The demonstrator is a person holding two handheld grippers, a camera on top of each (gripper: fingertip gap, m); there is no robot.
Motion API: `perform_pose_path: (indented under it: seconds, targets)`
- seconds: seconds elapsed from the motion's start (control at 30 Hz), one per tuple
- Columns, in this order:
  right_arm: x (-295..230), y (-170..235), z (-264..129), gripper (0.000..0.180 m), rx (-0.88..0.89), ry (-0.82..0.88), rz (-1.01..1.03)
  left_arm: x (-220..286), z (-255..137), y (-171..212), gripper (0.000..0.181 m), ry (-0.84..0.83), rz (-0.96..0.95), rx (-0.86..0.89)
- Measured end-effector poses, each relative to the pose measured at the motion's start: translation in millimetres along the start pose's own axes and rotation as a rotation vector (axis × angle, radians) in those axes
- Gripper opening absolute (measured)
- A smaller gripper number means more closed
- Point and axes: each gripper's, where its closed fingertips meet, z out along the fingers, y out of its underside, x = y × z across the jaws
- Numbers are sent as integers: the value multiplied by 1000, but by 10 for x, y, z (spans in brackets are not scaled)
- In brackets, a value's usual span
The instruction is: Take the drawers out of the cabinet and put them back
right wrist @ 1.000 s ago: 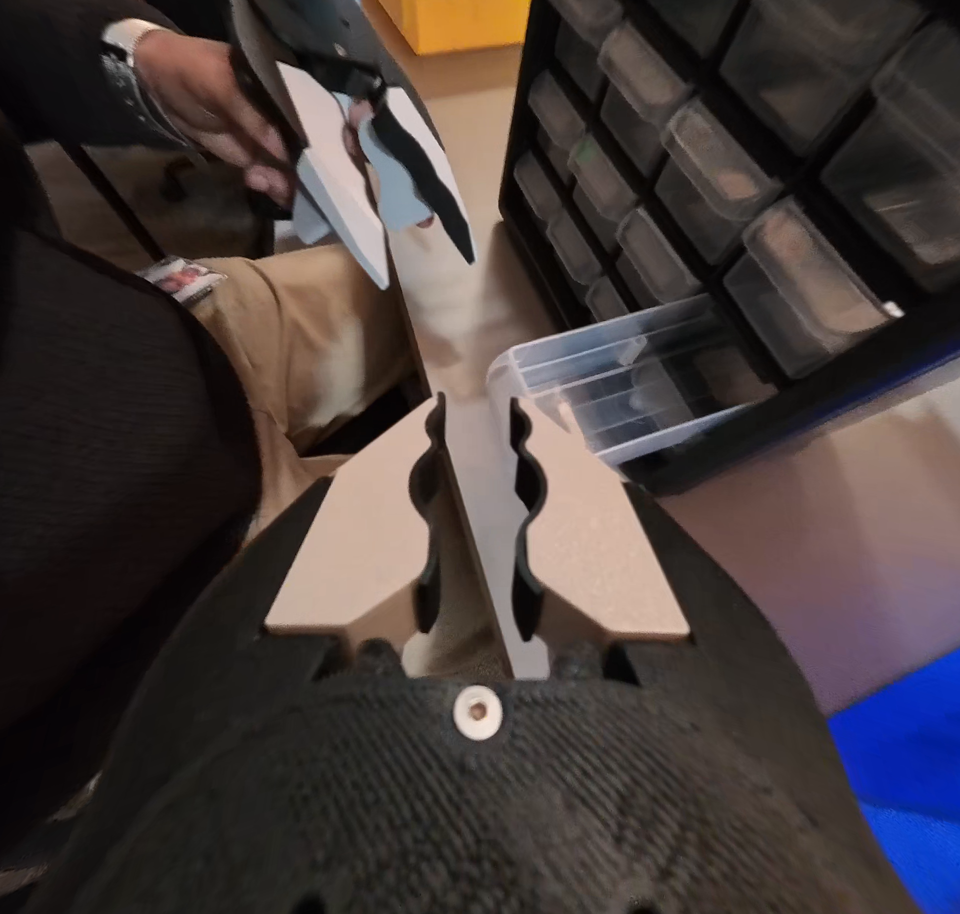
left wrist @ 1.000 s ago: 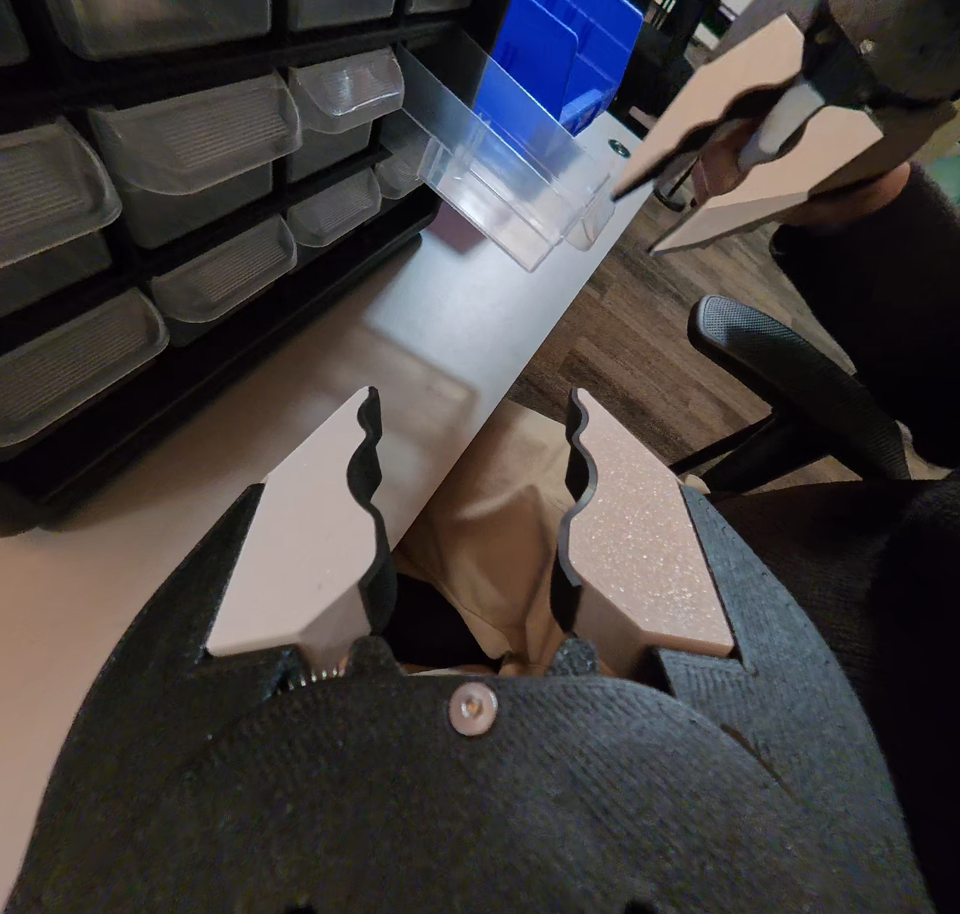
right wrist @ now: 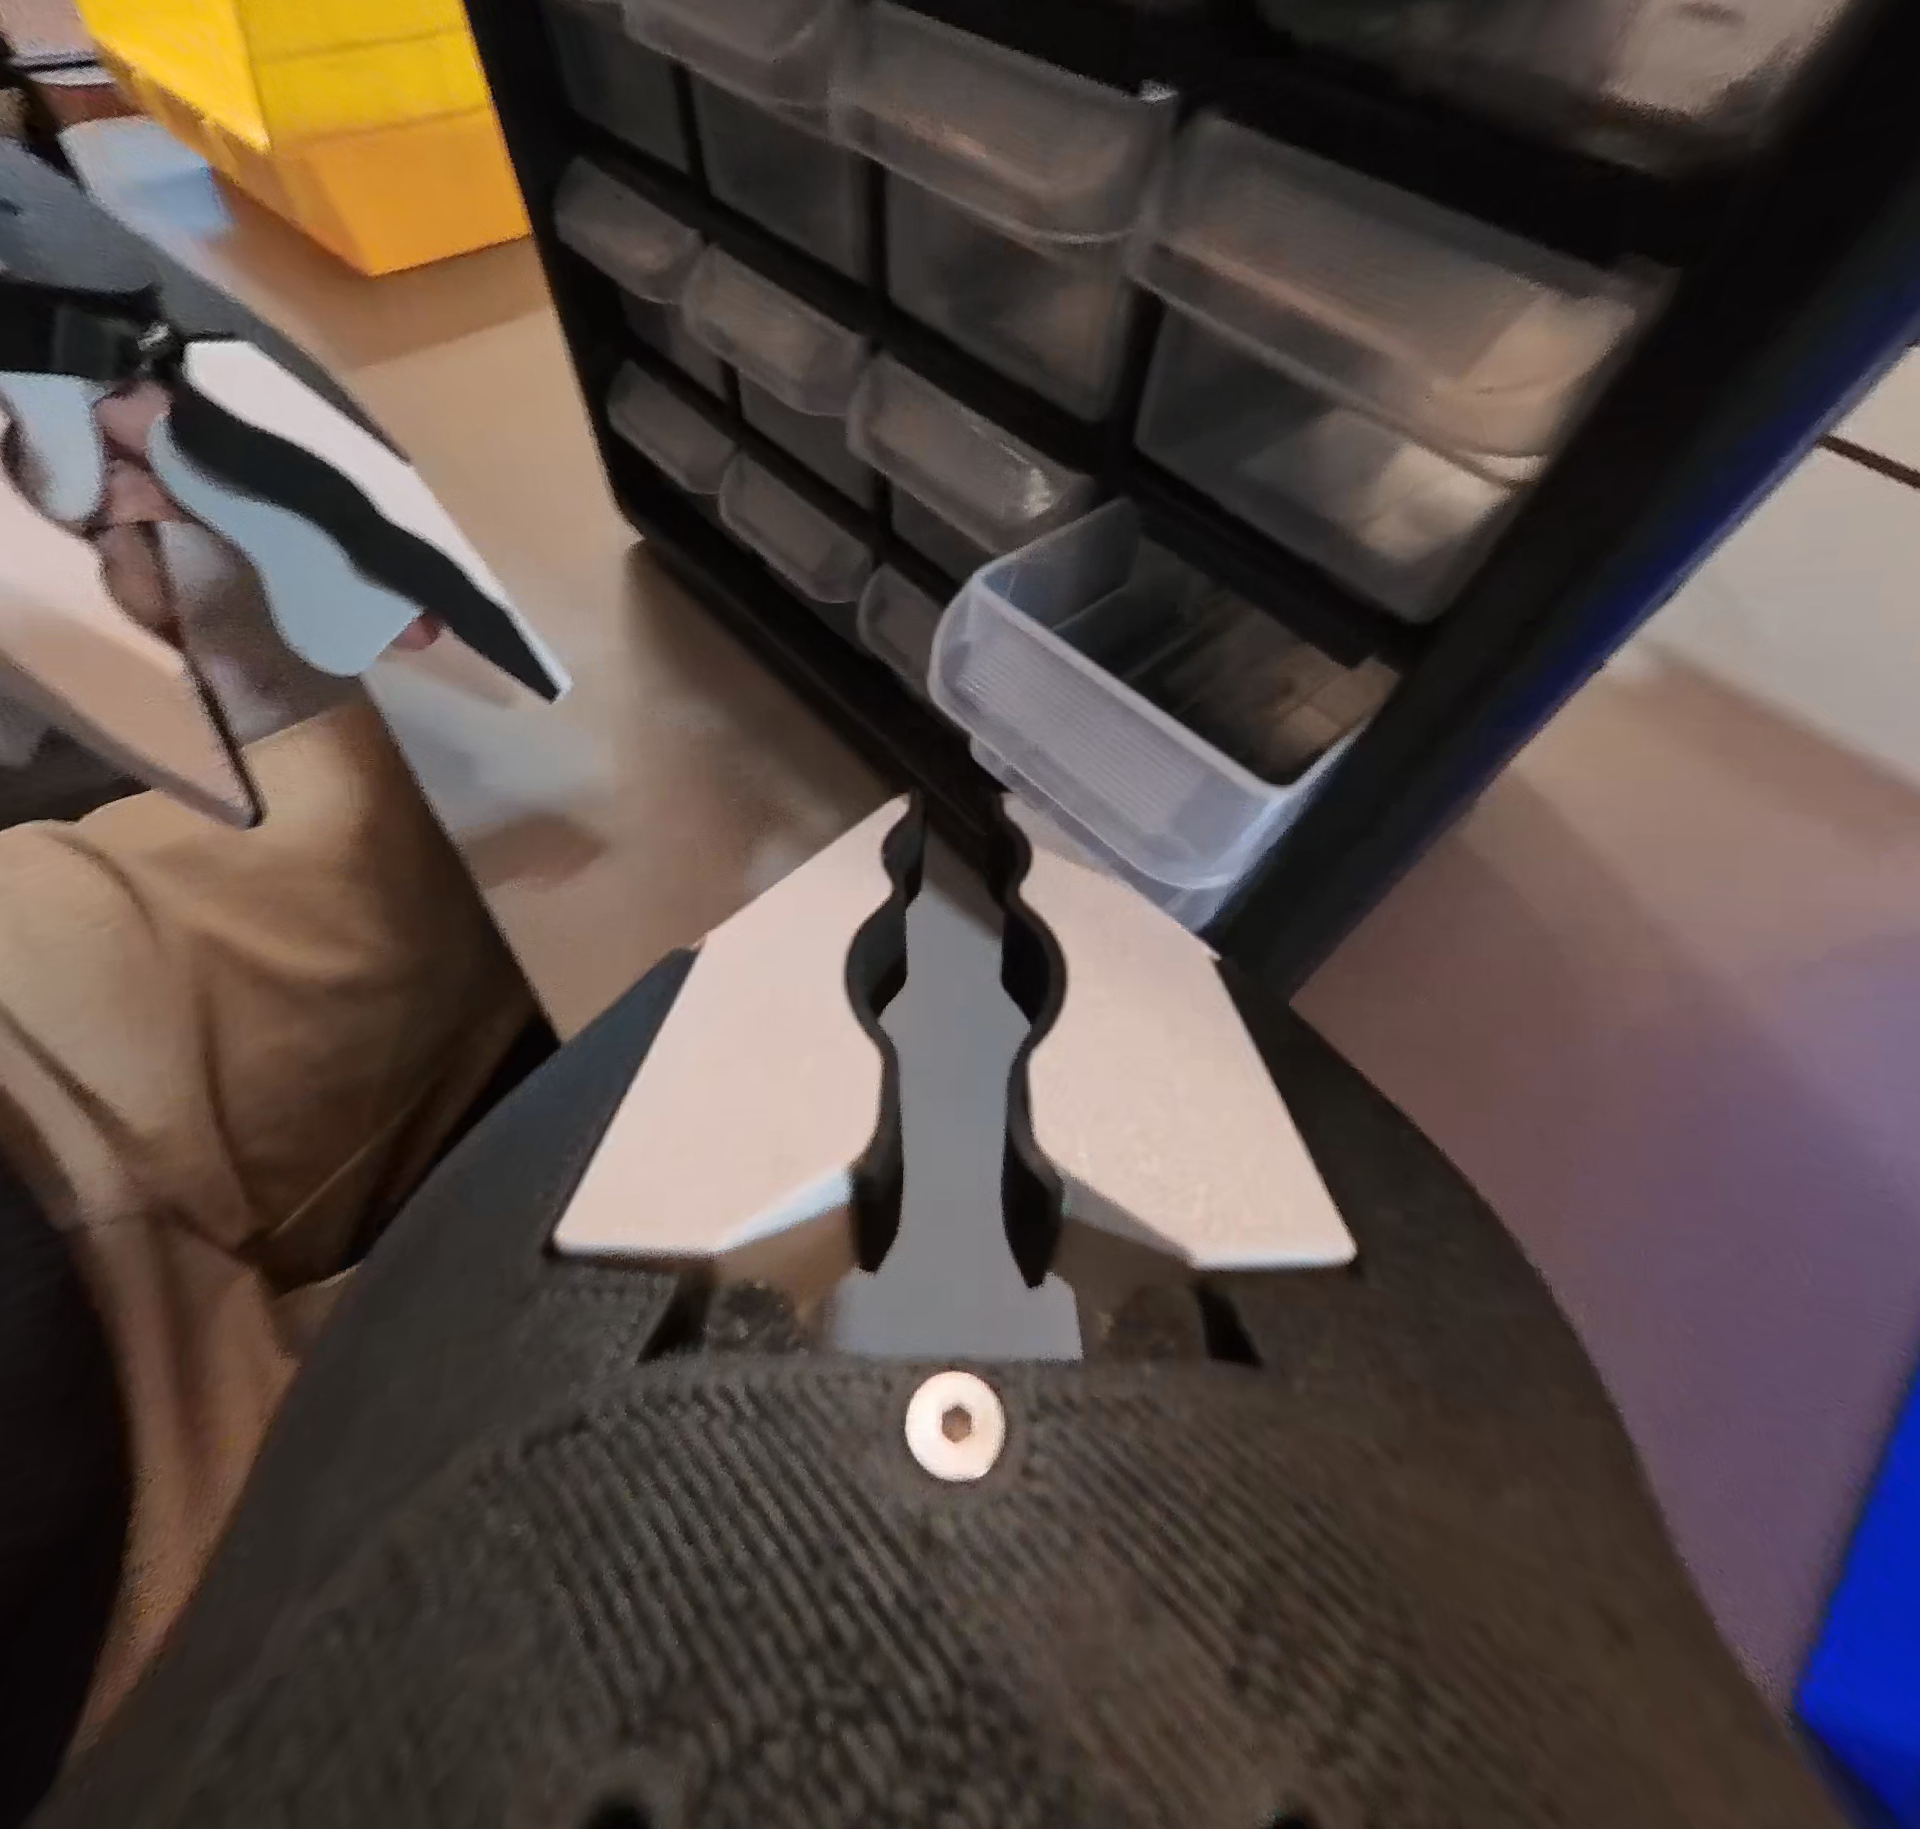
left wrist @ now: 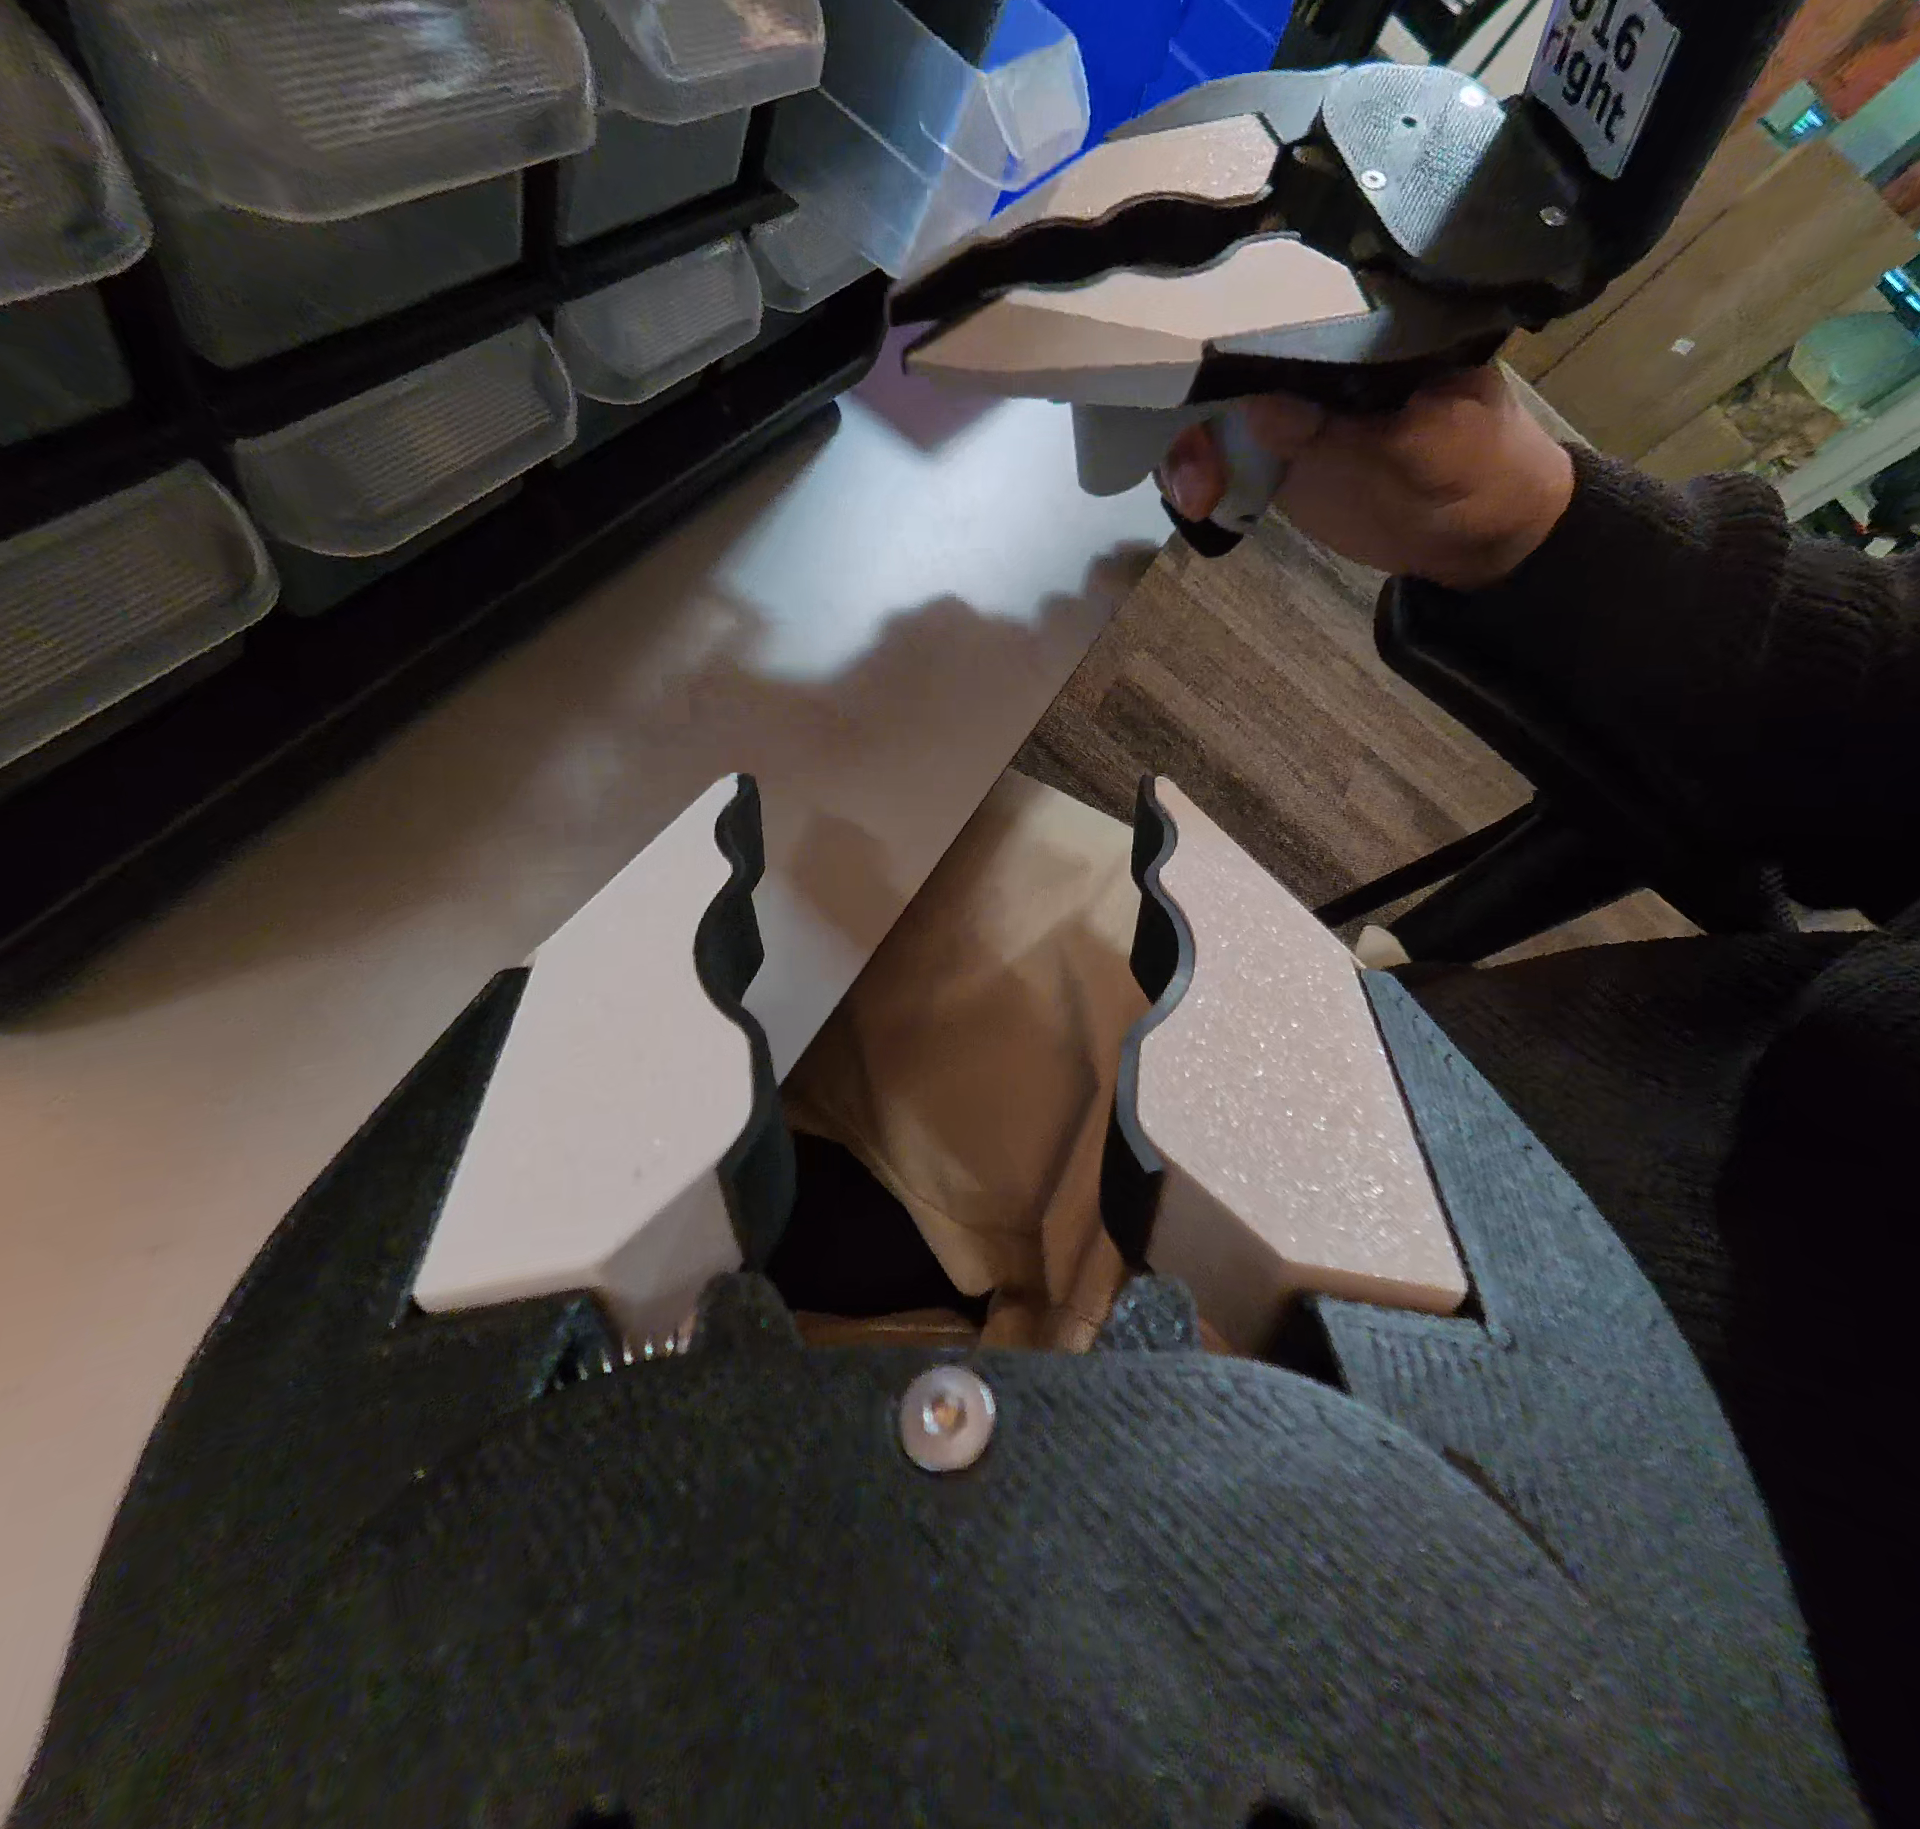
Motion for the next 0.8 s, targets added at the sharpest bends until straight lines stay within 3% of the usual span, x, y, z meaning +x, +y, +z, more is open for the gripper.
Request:
perform_pose_path:
  seconds: [0.17, 0.33, 0.53, 0.8]
  targets:
    - [240, -56, 70, 18, 30, 134, 2, -29, 16, 23, 71, 12, -22, -3]
    - [238, -109, 124, 10, 59, 119, 35, -65, 21, 50, 71, 3, -9, -11]
    - [262, -170, 67, 19, 97, 125, 51, -92, 31, 100, 72, 0, 2, -27]
    - [307, -142, 73, 13, 86, 173, 12, -107, 17, 76, 72, -4, 5, -13]
